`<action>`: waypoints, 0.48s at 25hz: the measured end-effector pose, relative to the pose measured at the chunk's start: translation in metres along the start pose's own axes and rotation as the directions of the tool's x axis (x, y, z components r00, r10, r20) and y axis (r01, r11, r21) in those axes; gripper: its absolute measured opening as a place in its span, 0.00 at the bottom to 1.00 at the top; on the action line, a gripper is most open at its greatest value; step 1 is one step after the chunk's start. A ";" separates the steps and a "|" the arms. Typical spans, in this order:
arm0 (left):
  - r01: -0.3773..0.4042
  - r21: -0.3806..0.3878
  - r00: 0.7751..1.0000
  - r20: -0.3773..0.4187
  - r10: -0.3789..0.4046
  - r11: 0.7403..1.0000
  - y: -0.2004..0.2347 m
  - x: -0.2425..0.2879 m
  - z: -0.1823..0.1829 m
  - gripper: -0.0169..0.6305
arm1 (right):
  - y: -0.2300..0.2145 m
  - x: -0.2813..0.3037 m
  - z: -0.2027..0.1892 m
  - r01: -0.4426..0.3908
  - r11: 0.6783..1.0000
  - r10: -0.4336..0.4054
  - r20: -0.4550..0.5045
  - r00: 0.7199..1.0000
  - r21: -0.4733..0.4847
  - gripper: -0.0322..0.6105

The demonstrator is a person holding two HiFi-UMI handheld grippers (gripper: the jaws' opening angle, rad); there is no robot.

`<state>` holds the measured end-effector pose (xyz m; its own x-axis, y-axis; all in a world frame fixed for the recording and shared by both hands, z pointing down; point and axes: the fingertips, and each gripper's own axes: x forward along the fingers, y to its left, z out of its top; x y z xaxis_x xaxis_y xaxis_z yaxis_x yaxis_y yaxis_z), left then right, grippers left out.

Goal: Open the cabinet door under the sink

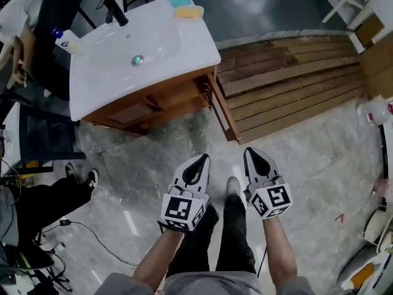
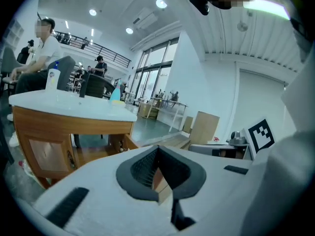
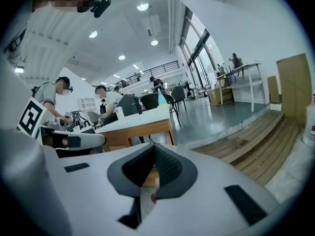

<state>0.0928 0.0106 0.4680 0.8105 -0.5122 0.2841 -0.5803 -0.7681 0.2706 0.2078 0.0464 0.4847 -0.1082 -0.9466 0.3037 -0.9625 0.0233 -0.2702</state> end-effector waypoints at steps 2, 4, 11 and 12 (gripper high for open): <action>0.005 0.021 0.999 0.037 -0.006 1.000 -0.011 -0.007 0.033 0.04 | 0.010 -0.012 0.037 -0.020 0.999 0.021 0.036 0.999 -0.029 0.06; 0.000 0.041 0.998 0.069 -0.003 0.999 -0.021 -0.014 0.063 0.04 | 0.020 -0.024 0.072 -0.039 0.998 0.042 0.068 0.997 -0.058 0.06; -0.040 0.111 0.987 0.156 0.022 0.993 -0.064 -0.042 0.156 0.04 | 0.038 -0.074 0.171 -0.086 0.988 0.105 0.146 0.984 -0.130 0.06; -0.045 0.123 0.986 0.165 0.025 0.991 -0.072 -0.047 0.167 0.04 | 0.041 -0.080 0.182 -0.092 0.986 0.114 0.156 0.981 -0.138 0.06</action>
<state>0.1098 0.0253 0.2819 0.7980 -0.5873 0.1348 -0.6022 -0.7856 0.1419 0.2227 0.0648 0.2829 -0.1767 -0.9764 0.1244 -0.9734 0.1547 -0.1689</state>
